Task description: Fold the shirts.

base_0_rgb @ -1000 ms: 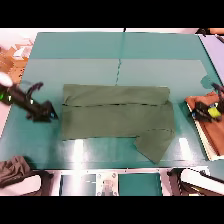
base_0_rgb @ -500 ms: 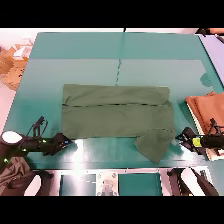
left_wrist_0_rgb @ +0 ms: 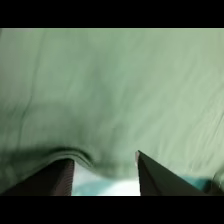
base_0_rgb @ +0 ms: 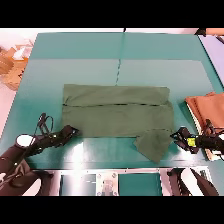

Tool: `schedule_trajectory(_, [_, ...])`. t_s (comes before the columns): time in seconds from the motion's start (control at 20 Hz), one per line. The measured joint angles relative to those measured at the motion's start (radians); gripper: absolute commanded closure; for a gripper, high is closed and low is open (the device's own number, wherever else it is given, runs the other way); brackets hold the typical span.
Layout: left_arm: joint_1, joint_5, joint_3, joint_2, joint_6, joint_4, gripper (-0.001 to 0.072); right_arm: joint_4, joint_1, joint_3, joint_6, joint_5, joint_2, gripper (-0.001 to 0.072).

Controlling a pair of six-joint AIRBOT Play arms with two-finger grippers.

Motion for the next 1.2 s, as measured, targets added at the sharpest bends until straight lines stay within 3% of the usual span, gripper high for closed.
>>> schedule_trajectory(0.1, [-0.032,0.069,0.000,-0.016,-0.002,-0.022,0.0350,0.003,0.020,-0.001,0.000,0.000,-0.001,0.0211])
schedule_trajectory(0.2, [-0.049,0.113,0.000,-0.024,-0.003,-0.025,0.0349,0.004,0.040,-0.002,0.001,0.008,-0.015,0.0211])
schedule_trajectory(0.3, [-0.057,0.132,-0.001,-0.029,-0.004,-0.021,0.0672,0.011,0.060,-0.002,0.003,0.029,-0.041,0.0211])
schedule_trajectory(0.55, [-0.065,0.142,0.000,-0.032,0.012,-0.015,0.0680,0.027,0.110,-0.002,0.018,0.089,-0.130,0.0219])
schedule_trajectory(0.6, [-0.065,0.140,0.000,-0.032,0.014,-0.016,0.0680,0.031,0.121,-0.002,0.019,0.099,-0.144,0.0265])
schedule_trajectory(0.7, [-0.066,0.138,0.003,-0.032,0.020,-0.016,0.0680,0.013,0.136,-0.002,0.017,0.095,-0.162,0.0565])
schedule_trajectory(0.75, [-0.066,0.132,0.008,-0.032,0.027,-0.015,0.0681,0.004,0.140,-0.002,0.011,0.089,-0.168,0.0664])
schedule_trajectory(0.8, [-0.066,0.121,0.018,-0.034,0.035,-0.005,0.0681,-0.002,0.143,0.001,0.006,0.083,-0.172,0.0691])
schedule_trajectory(0.95, [-0.067,0.063,0.098,-0.034,0.032,0.074,0.0681,-0.005,0.150,0.032,-0.011,0.075,-0.178,0.0692])
schedule_trajectory(1.2, [-0.067,-0.199,0.333,-0.034,-0.135,0.448,0.0681,-0.011,0.152,0.192,-0.015,0.171,-0.180,0.0692])
